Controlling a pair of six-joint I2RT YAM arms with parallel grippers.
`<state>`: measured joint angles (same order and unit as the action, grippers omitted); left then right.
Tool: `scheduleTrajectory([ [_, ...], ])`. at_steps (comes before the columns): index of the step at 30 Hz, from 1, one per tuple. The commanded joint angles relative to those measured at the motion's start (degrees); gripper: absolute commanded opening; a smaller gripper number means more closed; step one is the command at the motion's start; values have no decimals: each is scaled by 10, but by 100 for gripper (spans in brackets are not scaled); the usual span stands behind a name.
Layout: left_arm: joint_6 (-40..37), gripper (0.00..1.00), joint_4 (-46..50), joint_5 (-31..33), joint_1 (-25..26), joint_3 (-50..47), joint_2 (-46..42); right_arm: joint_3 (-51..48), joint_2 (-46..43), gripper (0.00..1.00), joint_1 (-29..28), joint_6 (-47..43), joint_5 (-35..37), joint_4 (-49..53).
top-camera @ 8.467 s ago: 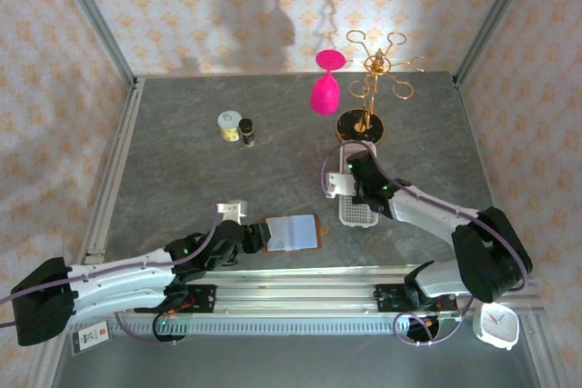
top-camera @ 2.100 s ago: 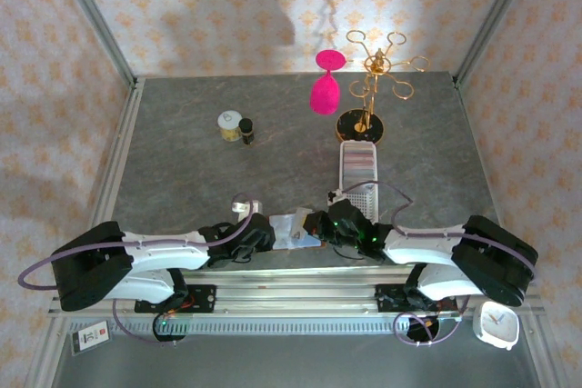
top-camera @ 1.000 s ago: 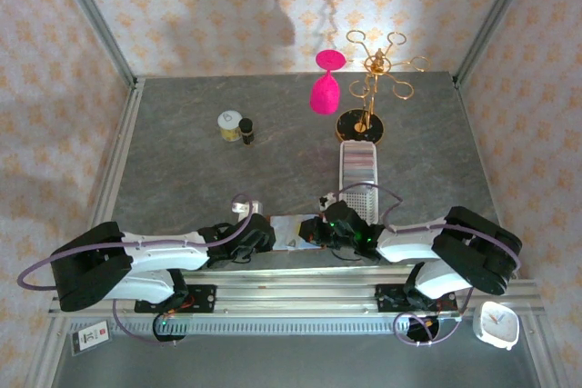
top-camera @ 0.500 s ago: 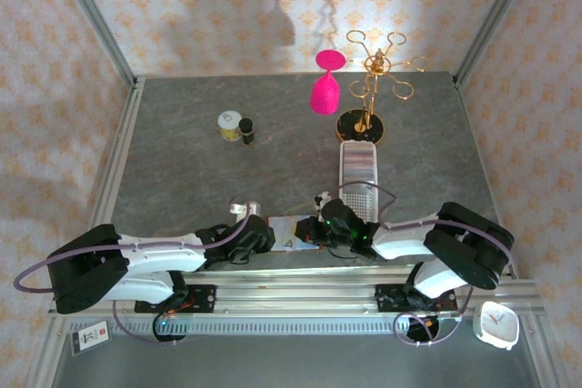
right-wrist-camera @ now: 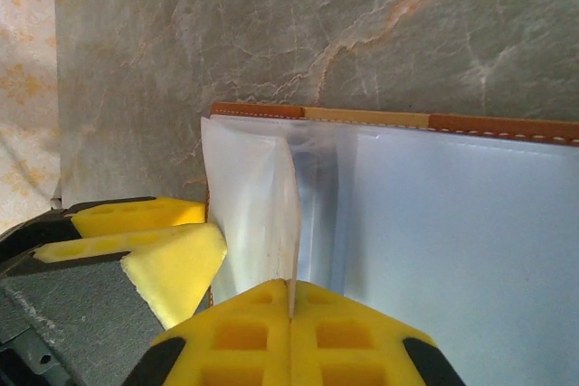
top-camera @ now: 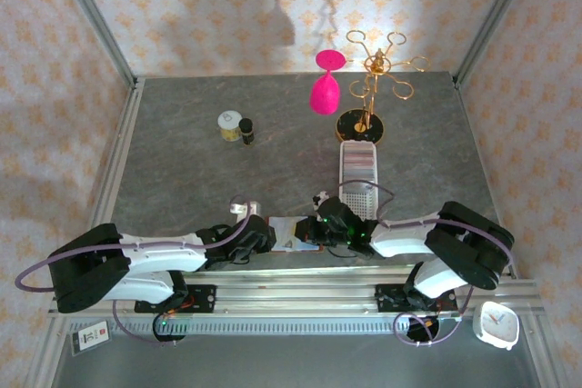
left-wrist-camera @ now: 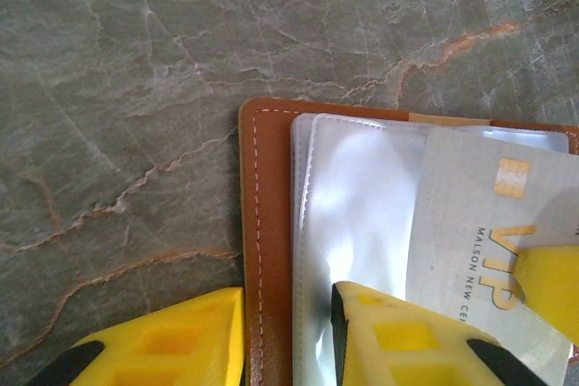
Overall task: Put the credit cards into the card holder
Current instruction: Insert the credit card into the card slot.
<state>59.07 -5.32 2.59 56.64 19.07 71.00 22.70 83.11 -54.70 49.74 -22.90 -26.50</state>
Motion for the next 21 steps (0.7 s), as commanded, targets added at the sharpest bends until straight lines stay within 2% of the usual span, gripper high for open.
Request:
scheduleTrajectory([
  [1,10,31,28,15,3,-7,15,5,-12,0,-1,1,7,66],
  [9,16,33,24,21,2,-9,7,-3,-24,0,0,6,9,72],
  [16,21,40,17,18,3,-10,10,-16,-21,0,-1,18,-8,43],
  [21,22,45,21,28,2,-8,9,-11,-31,0,2,17,18,82],
])
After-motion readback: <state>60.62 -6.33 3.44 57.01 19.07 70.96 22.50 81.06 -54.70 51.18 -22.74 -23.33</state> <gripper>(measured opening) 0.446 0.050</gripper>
